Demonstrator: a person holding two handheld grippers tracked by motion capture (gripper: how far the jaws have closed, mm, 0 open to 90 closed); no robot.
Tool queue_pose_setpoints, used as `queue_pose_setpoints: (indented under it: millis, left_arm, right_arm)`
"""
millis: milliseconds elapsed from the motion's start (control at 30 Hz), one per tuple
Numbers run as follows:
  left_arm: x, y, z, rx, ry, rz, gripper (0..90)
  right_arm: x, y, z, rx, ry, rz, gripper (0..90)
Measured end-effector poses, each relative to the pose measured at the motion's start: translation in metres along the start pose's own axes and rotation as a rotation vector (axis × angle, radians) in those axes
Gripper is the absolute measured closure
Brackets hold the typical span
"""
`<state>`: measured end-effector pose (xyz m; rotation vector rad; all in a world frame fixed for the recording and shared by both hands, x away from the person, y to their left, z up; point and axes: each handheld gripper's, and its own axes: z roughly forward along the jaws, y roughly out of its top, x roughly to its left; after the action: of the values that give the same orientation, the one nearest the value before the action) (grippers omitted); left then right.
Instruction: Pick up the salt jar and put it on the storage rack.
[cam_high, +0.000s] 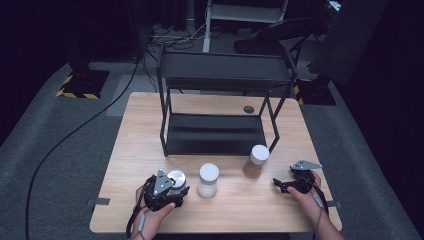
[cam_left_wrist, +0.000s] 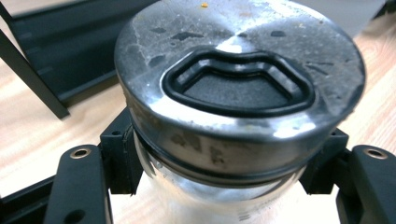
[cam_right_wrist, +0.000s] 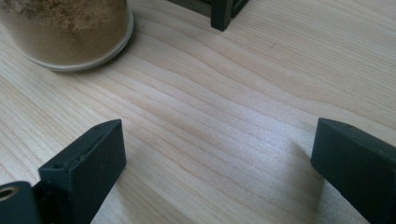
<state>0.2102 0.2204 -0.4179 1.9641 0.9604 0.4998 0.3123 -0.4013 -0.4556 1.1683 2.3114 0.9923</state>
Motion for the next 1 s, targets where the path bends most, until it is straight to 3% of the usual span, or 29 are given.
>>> queue_pose_setpoints:
  millis: [467,1000]
  left_arm:
    - [0.014,0.041,-0.001,-0.011,-0.002,0.019,30.0]
    - [0.028,0.071,0.014,-0.017,-0.008,0.035,30.0]
  right_arm:
    - [0.0,0.0,0.0,0.001,0.001,-0.001,2.9]
    - [-0.001,0.002,0.001,0.008,0.012,-0.011,0.3]
